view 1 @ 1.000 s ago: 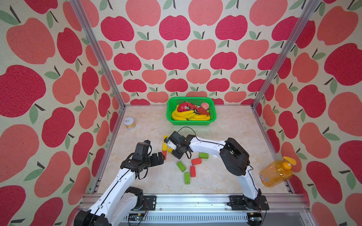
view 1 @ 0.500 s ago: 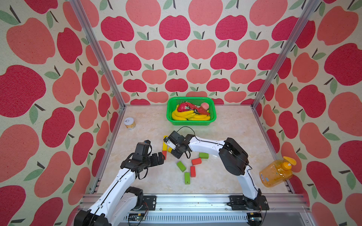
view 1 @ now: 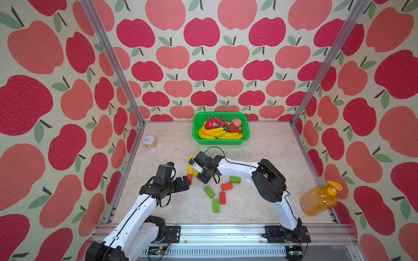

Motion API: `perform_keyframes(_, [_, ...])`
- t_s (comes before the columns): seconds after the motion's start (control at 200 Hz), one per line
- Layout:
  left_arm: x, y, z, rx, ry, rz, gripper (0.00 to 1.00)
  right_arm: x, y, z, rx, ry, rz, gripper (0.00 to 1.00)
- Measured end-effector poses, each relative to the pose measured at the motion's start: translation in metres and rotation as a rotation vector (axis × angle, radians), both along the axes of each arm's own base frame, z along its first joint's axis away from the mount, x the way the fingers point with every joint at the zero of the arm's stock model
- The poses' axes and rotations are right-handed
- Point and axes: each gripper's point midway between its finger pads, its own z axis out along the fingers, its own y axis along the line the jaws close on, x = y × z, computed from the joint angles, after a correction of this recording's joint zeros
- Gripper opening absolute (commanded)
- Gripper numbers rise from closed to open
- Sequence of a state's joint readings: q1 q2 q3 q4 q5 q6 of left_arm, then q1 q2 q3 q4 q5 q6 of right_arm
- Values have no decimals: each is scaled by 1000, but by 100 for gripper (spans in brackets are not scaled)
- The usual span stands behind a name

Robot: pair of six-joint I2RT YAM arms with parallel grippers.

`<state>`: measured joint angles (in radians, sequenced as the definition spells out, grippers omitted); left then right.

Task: Assemble the letter k with building blocks
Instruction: Assemble the building block at the center of the board.

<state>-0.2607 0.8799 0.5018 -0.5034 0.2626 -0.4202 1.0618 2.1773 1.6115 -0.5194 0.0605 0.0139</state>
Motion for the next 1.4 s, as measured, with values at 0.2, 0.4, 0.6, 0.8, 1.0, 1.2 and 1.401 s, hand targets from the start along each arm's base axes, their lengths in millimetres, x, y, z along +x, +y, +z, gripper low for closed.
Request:
perform_keyframes(0.2, [0,0,0,0,0,0,98,-5,3,-1,8,1,13,50])
perform_keyframes(0.4, [0,0,-1,3,3,-3,98,-5,4,0,15,-2,15,47])
perform_keyframes(0.6, [1,0,-1,2,-1,-3,98,-9,6,0,20,0,20,36])
perform_keyframes(0.8, [0,-2,0,1,-1,-9,98,-9,6,0,19,-1,18,42])
perform_keyframes(1.0, [0,-3,0,1,-1,-13,98,-8,6,0,20,0,4,34])
perform_keyframes(1.2, [0,-3,0,2,-2,-16,98,-7,5,0,23,3,-20,30])
perform_keyframes(1.401, [-1,-4,0,2,-2,-21,98,-5,5,0,26,3,-44,29])
